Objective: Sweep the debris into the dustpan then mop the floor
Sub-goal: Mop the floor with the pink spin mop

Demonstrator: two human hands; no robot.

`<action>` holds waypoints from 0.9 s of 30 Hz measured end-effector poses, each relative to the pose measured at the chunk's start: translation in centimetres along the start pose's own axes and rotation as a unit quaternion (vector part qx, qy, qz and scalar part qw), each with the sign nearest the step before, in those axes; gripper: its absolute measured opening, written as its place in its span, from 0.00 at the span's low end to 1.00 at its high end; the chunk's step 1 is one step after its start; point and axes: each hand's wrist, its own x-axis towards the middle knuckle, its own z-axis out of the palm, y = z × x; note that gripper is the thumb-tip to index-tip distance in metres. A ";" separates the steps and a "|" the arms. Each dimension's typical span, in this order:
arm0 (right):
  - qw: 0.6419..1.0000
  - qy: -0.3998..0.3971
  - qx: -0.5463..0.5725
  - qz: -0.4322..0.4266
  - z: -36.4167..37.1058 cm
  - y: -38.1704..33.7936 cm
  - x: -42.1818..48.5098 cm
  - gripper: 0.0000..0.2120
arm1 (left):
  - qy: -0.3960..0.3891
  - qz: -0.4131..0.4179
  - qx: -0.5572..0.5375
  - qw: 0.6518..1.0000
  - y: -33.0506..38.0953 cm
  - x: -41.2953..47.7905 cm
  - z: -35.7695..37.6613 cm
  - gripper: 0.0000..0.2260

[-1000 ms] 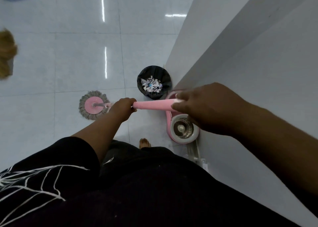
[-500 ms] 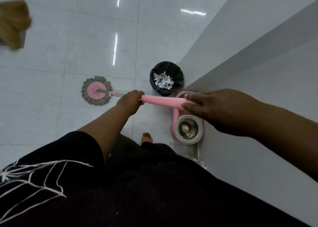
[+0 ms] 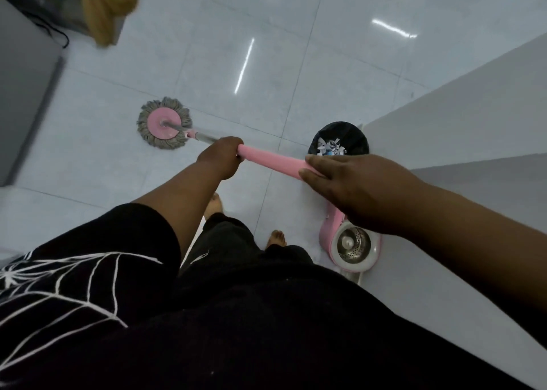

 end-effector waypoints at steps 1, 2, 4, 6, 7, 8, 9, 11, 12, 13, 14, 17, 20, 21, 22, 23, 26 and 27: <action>1.000 0.000 -0.005 -0.001 -0.7 -0.1 1.4 0.31 | 0.004 -0.011 -0.002 1.000 -1.0 0.3 -0.9 0.06; 1.000 -0.001 -0.007 0.001 -1.3 -0.1 2.7 0.29 | 0.008 -0.020 -0.004 1.000 -2.1 0.6 -1.7 0.07; 1.000 -0.005 -0.010 0.003 -2.4 -0.2 5.5 0.29 | 0.018 -0.035 -0.008 0.999 -4.2 1.1 -3.6 0.07; 1.000 -0.002 -0.013 -0.004 -3.7 -0.4 8.4 0.28 | 0.027 -0.051 -0.014 0.998 -6.3 1.6 -5.4 0.07; 1.000 0.003 -0.014 -0.007 -4.3 -0.6 9.8 0.28 | 0.032 -0.062 -0.019 0.997 -7.2 1.7 -6.3 0.08; 1.000 0.010 -0.013 -0.010 -4.9 -0.8 11.2 0.27 | 0.036 -0.075 -0.024 0.996 -8.1 1.9 -7.1 0.09; 1.000 0.016 -0.010 -0.011 -5.3 -1.2 12.5 0.27 | 0.038 -0.088 -0.026 0.995 -9.0 2.0 -7.9 0.10; 1.000 0.022 -0.002 -0.010 -5.8 -2.0 14.9 0.28 | 0.036 -0.109 -0.021 0.993 -10.7 2.3 -9.3 0.12; 1.000 0.024 0.005 -0.007 -5.9 -2.5 16.0 0.28 | 0.032 -0.118 -0.017 0.992 -11.7 2.4 -10.0 0.14; 1.000 0.027 0.014 -0.001 -5.9 -3.0 17.2 0.28 | 0.025 -0.126 -0.017 0.992 -12.6 2.5 -10.6 0.17; 0.999 0.032 0.024 0.006 -5.9 -3.3 18.4 0.28 | 0.019 -0.133 -0.021 0.991 -13.5 2.6 -11.1 0.19; 0.998 0.040 0.044 0.013 -5.4 -4.0 21.2 0.29 | -0.002 -0.145 -0.031 0.989 -15.4 2.6 -11.9 0.25; 0.998 0.031 0.046 0.008 -4.5 -4.2 22.4 0.30 | -0.010 -0.154 -0.030 0.988 -15.5 2.2 -11.4 0.26; 0.999 0.028 0.043 0.003 -4.3 -4.2 22.4 0.31 | -0.005 -0.157 -0.033 0.987 -15.1 2.0 -11.2 0.26; 0.999 0.027 0.037 -0.003 -4.1 -4.1 22.2 0.31 | 0.004 -0.156 -0.036 0.987 -14.7 1.8 -10.9 0.26; 0.999 0.029 0.030 -0.009 -4.0 -3.9 21.8 0.30 | 0.014 -0.152 -0.037 0.988 -14.2 1.6 -10.6 0.26; 0.999 0.041 0.020 -0.025 -4.2 -2.8 19.7 0.26 | 0.035 -0.145 -0.038 0.988 -12.1 0.9 -9.6 0.26; 0.998 0.044 0.017 -0.031 -4.3 -2.3 18.6 0.25 | 0.039 -0.143 -0.038 0.988 -11.1 0.7 -9.1 0.26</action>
